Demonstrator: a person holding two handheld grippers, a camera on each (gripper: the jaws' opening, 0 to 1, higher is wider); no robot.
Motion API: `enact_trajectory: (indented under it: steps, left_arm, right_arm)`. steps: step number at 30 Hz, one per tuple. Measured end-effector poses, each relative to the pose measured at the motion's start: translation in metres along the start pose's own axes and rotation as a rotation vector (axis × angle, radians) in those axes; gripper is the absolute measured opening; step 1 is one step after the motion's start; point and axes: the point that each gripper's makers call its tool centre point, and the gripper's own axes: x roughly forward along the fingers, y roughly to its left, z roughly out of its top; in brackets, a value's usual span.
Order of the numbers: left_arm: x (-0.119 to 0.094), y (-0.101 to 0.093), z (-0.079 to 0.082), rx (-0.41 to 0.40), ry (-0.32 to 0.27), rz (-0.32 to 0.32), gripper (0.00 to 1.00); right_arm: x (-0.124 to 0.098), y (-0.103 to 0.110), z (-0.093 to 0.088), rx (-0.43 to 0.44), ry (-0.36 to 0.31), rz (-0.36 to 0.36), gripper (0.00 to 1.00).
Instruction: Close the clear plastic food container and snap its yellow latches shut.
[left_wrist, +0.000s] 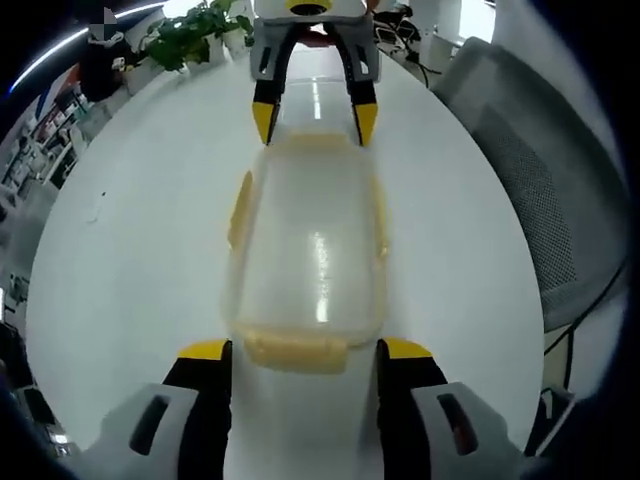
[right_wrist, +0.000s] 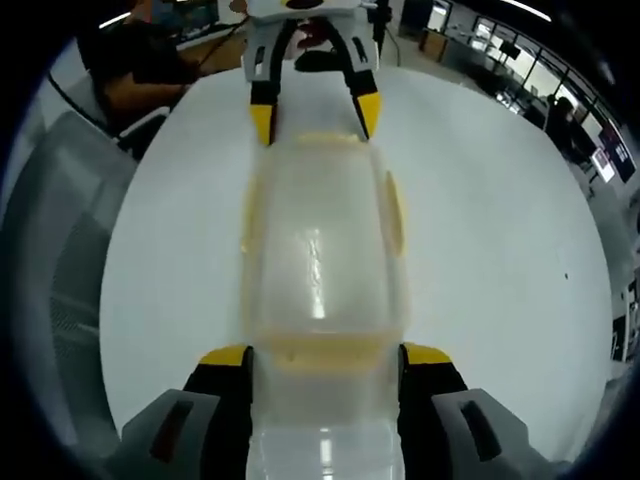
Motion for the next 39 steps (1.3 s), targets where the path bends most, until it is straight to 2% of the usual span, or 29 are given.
enact_trajectory:
  steps: [9, 12, 17, 20, 22, 23, 29, 39]
  left_arm:
    - [0.0006, 0.0026, -0.0015, 0.022, 0.022, -0.042, 0.49]
    - [0.0005, -0.0004, -0.0033, 0.002, 0.042, -0.073, 0.44]
    - [0.0003, -0.0037, -0.0033, 0.017, 0.045, -0.094, 0.4]
    - [0.0004, -0.0036, -0.0037, 0.015, 0.045, -0.088, 0.4]
    - [0.0004, -0.0039, -0.004, 0.01, 0.048, -0.082, 0.4]
    - [-0.0003, -0.0043, -0.0057, -0.016, 0.057, -0.075, 0.4]
    - [0.0006, -0.0049, -0.0049, 0.006, 0.061, -0.076, 0.4]
    - [-0.0004, -0.0054, -0.0041, -0.007, 0.057, -0.053, 0.39]
  right_arm:
    - [0.0012, 0.0002, 0.0009, 0.004, 0.004, 0.022, 0.56]
    - [0.0016, 0.0018, 0.0007, 0.006, 0.008, 0.035, 0.53]
    - [0.0018, 0.0009, 0.0008, -0.01, 0.018, 0.045, 0.5]
    - [0.002, -0.0003, 0.0004, -0.015, 0.024, 0.047, 0.48]
    - [0.0006, -0.0009, -0.0001, -0.016, 0.026, 0.049, 0.4]
    - [0.0004, -0.0013, 0.0009, -0.033, 0.022, 0.046, 0.4]
    - [0.0011, -0.0002, 0.0003, -0.028, 0.042, 0.047, 0.4]
    - [0.0003, 0.0011, -0.0001, -0.023, 0.048, 0.045, 0.39]
